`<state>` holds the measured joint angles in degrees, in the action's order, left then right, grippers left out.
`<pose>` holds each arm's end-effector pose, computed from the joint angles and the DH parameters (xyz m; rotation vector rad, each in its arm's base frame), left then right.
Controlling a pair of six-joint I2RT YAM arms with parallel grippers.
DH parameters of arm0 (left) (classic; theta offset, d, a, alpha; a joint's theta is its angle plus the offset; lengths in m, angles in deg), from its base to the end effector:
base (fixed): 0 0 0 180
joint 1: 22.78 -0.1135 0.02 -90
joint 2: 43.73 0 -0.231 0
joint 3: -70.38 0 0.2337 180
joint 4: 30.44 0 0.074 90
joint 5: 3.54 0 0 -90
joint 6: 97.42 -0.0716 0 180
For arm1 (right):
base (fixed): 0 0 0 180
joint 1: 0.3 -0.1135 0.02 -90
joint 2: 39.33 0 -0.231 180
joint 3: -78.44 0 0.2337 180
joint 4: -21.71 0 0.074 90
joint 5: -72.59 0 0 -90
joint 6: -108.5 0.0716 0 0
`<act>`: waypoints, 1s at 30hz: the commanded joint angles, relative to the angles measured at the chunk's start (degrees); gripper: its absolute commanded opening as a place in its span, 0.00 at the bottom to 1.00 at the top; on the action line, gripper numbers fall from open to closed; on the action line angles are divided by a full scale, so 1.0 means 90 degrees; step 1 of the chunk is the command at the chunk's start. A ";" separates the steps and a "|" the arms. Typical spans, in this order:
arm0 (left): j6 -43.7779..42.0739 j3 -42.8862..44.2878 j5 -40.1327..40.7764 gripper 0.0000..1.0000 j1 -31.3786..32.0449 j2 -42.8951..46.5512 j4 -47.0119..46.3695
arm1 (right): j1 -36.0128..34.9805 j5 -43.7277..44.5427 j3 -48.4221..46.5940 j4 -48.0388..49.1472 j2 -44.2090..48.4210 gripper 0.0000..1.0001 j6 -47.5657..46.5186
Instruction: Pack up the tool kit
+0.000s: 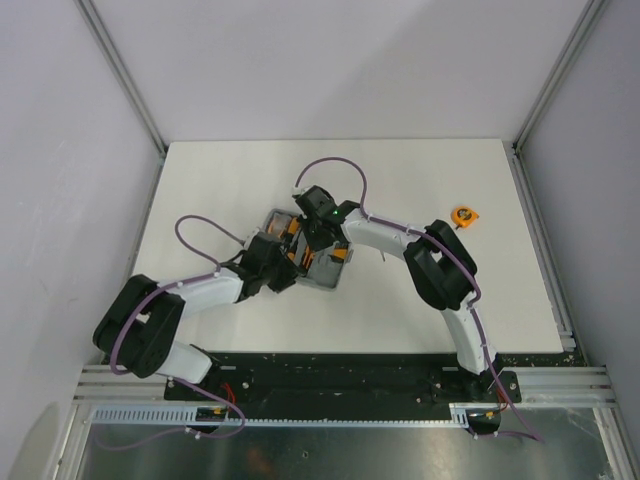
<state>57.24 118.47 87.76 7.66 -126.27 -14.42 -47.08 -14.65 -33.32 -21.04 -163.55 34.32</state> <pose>0.2382 -0.1381 0.0981 -0.7693 2.4634 -0.6645 0.3183 0.3337 0.1346 -0.6684 2.4862 0.3660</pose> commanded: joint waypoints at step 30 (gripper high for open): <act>0.0671 -0.0403 -0.0425 0.03 -0.0159 -0.1959 0.0923 | -0.0507 -0.0014 0.0833 -0.0283 -0.1471 0.10 -0.0038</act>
<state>66.07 120.54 84.11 5.54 -134.14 -19.69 -47.32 -7.92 -31.72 -12.63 -166.39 32.94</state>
